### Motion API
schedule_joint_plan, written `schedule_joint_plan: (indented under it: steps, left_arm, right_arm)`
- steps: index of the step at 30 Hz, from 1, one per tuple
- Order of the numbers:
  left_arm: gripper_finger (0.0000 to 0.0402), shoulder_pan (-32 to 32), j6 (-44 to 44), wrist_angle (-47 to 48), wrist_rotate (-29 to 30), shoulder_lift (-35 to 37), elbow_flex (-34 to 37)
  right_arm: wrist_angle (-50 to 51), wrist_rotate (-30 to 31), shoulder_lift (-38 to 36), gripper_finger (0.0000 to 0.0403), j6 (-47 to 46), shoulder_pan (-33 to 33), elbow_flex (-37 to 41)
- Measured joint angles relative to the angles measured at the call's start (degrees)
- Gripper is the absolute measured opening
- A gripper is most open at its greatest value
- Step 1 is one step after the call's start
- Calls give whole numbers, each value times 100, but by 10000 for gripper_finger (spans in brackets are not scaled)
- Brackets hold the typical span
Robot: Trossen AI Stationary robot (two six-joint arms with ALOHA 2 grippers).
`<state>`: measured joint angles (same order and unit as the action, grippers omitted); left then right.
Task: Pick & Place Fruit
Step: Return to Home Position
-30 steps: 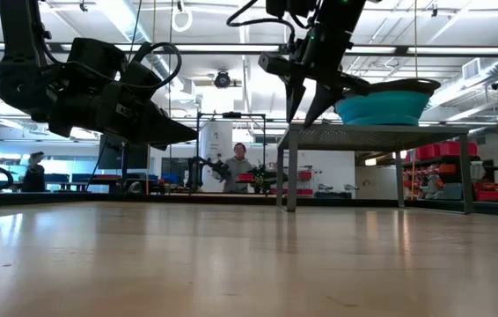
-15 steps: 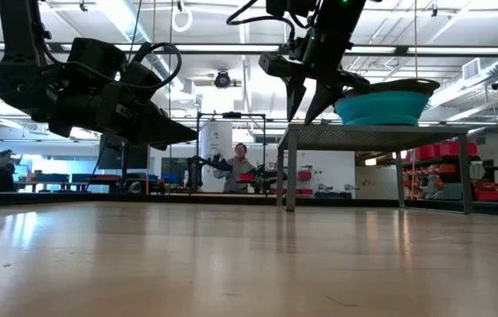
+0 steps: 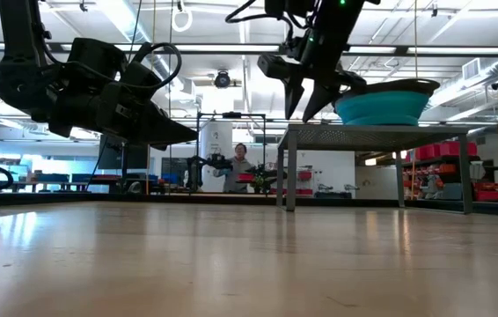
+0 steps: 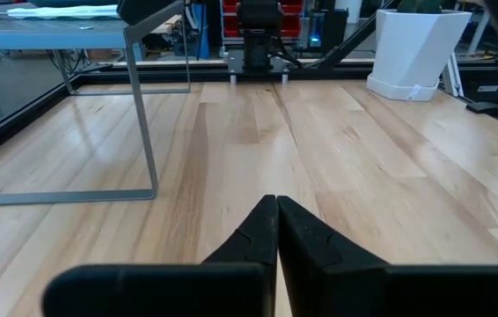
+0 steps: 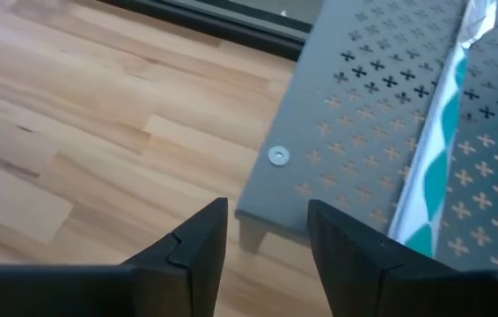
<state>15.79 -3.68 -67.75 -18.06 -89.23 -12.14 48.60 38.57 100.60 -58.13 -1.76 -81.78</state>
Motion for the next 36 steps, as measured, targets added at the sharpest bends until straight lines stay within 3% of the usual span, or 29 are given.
schedule_joint_plan:
  steps: [8,15,23,27,31,36]
  left_arm:
    - [17,-2,0,4,0,0,0]
    - [17,-1,-11,22,2,0,2]
    - [9,-2,-40,5,71,0,2]
    - [19,0,83,-8,90,0,2]
    - [20,0,339,40,88,0,2]
    - [9,0,594,74,33,0,2]
  right_arm:
    - [-337,44,-4,167,443,82,1]
    - [-1075,284,-88,167,1524,277,-80]
    - [-879,-976,-794,167,2027,447,-310]
    - [-829,-1151,-987,167,2418,601,-313]
    - [-803,-1083,-994,167,2954,705,-313]
    - [-790,-402,-1061,167,3605,792,-308]
